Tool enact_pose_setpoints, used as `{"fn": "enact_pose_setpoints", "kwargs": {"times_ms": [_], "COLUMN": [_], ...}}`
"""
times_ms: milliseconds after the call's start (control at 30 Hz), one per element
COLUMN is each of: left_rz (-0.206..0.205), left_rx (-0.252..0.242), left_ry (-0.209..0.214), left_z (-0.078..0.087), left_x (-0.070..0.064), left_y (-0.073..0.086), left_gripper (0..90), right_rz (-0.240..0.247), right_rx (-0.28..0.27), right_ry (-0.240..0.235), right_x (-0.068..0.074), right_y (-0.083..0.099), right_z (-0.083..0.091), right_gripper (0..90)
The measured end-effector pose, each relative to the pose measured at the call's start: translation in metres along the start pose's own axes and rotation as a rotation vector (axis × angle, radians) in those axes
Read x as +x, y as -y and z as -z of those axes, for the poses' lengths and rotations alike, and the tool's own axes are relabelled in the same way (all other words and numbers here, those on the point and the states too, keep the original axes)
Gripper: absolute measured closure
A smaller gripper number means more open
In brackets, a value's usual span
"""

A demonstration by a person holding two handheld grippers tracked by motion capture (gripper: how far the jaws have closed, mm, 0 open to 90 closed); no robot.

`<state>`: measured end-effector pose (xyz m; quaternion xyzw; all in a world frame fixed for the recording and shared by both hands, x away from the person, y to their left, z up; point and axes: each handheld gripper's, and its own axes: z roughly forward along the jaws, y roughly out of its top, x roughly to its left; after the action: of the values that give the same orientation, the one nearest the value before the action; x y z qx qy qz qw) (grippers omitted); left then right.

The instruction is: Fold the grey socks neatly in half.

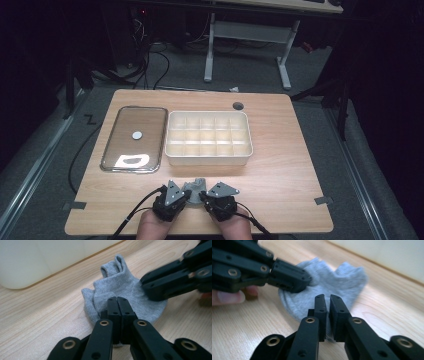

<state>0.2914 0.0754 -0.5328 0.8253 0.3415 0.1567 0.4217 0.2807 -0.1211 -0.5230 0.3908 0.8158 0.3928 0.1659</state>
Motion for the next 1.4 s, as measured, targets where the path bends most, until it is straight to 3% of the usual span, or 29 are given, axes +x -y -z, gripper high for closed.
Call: {"fn": "enact_pose_setpoints", "kwargs": {"times_ms": [100, 133, 167, 300, 433, 467, 500, 700, 867, 1000, 1167, 1200, 1267, 1300, 1333, 1400], "left_rz": [0.001, 0.005, 0.005, 0.005, 0.008, 0.008, 0.008, 0.008, 0.006, 0.011, 0.012, 0.012, 0.01, 0.009, 0.009, 0.009], "left_rx": [0.0, 0.002, 0.002, 0.002, 0.004, 0.004, 0.005, 0.006, 0.008, 0.006, 0.006, 0.006, 0.006, 0.006, 0.006, 0.006], "left_ry": [0.003, 0.005, 0.005, 0.005, 0.007, 0.008, 0.009, 0.015, 0.017, 0.018, 0.022, 0.023, 0.021, 0.02, 0.02, 0.02], "left_z": [0.0, 0.0, 0.0, 0.0, 0.0, 0.0, 0.0, -0.001, -0.001, -0.001, -0.001, -0.001, -0.001, -0.001, -0.001, -0.001], "left_x": [0.0, 0.001, 0.001, 0.001, 0.001, 0.001, 0.001, 0.001, 0.001, 0.002, 0.002, 0.002, 0.002, 0.002, 0.002, 0.002], "left_y": [0.0, 0.0, 0.0, 0.0, 0.0, 0.0, 0.0, 0.0, -0.001, -0.001, -0.001, -0.001, -0.001, -0.001, -0.001, -0.001], "left_gripper": [89.6, 89.6, 89.5, 89.6, 89.7, 89.9, 90.0, 90.0, 90.0, 90.0, 90.0, 90.0, 90.0, 90.0, 90.0, 90.0], "right_rz": [-0.061, -0.102, -0.129, -0.169, -0.205, -0.191, -0.18, -0.097, -0.041, -0.046, -0.061, -0.072, -0.073, -0.073, -0.077, -0.085], "right_rx": [-0.016, 0.013, 0.021, 0.05, 0.046, 0.034, 0.033, -0.04, -0.044, -0.034, -0.046, -0.062, -0.067, -0.071, -0.071, -0.064], "right_ry": [0.006, 0.001, -0.008, -0.035, -0.069, -0.072, -0.066, -0.068, -0.091, -0.093, -0.055, -0.025, -0.013, 0.014, 0.036, 0.043], "right_x": [-0.004, -0.008, -0.01, -0.01, -0.012, -0.011, -0.011, 0.003, 0.017, 0.015, 0.008, 0.001, -0.002, -0.006, -0.012, -0.014], "right_y": [0.0, 0.001, 0.002, 0.005, 0.004, 0.003, 0.002, -0.008, -0.017, -0.018, -0.017, -0.015, -0.015, -0.013, -0.01, -0.009], "right_z": [0.008, 0.006, 0.004, -0.004, -0.008, -0.007, -0.006, 0.007, 0.006, 0.003, 0.015, 0.021, 0.023, 0.026, 0.029, 0.028], "right_gripper": [70.6, 62.8, 61.1, 60.5, 71.7, 80.4, 81.4, 82.5, 82.2, 80.0, 70.9, 69.8, 68.8, 66.1, 57.2, 54.7]}}
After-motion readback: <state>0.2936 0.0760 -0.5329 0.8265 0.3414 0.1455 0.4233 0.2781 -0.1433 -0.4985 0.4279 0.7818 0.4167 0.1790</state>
